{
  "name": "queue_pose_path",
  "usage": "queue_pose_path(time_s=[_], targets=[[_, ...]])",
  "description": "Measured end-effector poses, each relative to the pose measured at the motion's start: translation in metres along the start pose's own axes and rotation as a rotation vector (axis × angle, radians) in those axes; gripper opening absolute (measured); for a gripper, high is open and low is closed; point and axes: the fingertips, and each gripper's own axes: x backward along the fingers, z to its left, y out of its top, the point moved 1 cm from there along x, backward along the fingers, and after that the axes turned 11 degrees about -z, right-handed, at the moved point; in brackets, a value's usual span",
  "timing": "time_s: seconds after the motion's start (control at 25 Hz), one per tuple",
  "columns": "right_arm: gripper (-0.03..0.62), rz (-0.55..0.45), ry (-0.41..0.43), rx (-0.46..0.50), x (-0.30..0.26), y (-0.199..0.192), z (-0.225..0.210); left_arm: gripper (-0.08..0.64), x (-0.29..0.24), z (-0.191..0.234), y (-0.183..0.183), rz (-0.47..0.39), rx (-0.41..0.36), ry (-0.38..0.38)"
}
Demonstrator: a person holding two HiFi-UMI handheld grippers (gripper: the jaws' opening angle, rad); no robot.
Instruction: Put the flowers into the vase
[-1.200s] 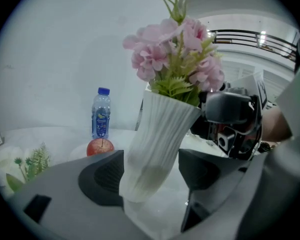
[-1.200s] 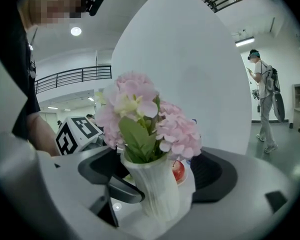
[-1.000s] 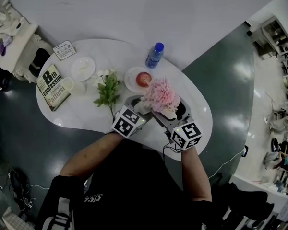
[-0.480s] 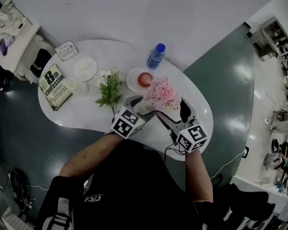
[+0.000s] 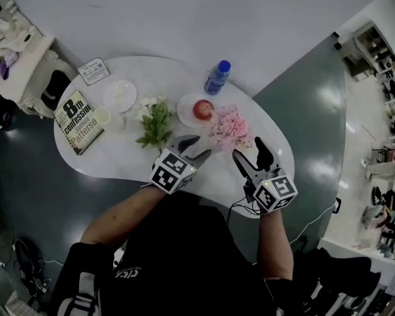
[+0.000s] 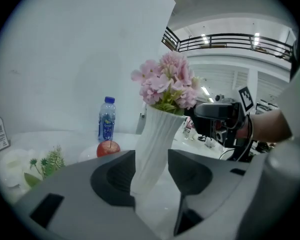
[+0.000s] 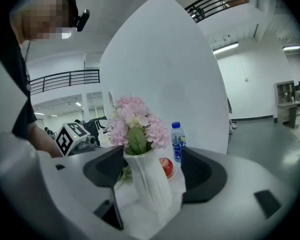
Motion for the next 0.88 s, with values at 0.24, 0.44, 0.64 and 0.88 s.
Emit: queue_pose_path(time_s=[0.24, 0.44, 0.64, 0.88], targets=[[0.207, -0.047, -0.08, 0.019, 0.01, 0.008, 0.004, 0.139, 0.012, -0.004, 0.001, -0.018, -0.023, -0.036], [0.086, -0.079, -0.111, 0.031, 0.017, 0.016, 0.013, 0.07, 0.022, -0.009, 0.005, -0.037, -0.046, -0.047], [0.037, -0.064, -0.106, 0.055, 0.02, 0.019, 0.023, 0.038, 0.028, -0.019, 0.02, -0.082, -0.036, -0.048], [0.026, -0.061, -0.042, 0.091, 0.025, 0.033, 0.035, 0.025, 0.03, -0.026, 0.031, -0.112, -0.047, -0.008]])
